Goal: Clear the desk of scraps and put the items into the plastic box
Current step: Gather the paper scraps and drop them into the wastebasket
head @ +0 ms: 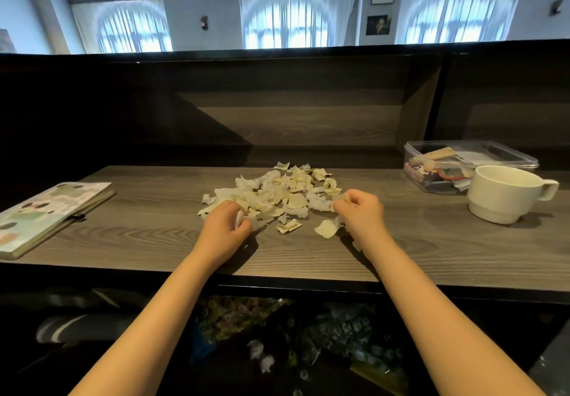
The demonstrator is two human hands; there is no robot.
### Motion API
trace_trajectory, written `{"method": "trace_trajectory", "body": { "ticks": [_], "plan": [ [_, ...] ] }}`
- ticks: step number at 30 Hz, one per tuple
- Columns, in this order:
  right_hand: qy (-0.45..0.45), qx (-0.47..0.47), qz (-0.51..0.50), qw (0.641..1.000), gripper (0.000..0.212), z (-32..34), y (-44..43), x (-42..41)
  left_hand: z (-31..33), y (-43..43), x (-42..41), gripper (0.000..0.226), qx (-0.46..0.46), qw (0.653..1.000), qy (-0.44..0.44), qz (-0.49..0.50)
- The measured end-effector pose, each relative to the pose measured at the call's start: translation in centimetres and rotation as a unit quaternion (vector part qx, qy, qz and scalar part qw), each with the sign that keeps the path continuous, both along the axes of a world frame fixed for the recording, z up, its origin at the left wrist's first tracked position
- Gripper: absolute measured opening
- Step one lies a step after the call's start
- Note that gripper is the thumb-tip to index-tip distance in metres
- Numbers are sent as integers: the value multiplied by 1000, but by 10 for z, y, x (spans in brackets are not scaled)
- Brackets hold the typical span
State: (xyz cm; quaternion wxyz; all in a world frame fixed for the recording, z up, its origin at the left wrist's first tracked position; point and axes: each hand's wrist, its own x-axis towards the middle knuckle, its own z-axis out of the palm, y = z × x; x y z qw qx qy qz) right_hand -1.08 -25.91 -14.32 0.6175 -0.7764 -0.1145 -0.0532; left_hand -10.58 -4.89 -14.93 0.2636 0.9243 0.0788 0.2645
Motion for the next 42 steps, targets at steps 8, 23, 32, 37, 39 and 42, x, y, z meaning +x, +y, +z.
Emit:
{"method": "trace_trajectory", "body": {
  "ticks": [8,23,32,37,39,42],
  "plan": [
    [-83,-195,-59,975,24,0,-3,-4,1,0,-5,11,-134,989,-56,28],
    [-156,-519,2,840,37,-5,-4,-9,0,-4,5,41,6,994,68,81],
    [-121,-355,-20,927,33,0,-6,-10,-2,-6,23,35,150,981,101,65],
    [-97,-286,-9,953,27,1,-4,-9,-5,-5,23,28,167,982,29,84],
    [-99,-274,-9,956,25,1,-3,-9,-4,-6,20,28,168,981,0,101],
    [-111,-285,-10,952,20,1,-4,-11,-5,-9,17,31,165,979,-34,116]
  ]
}}
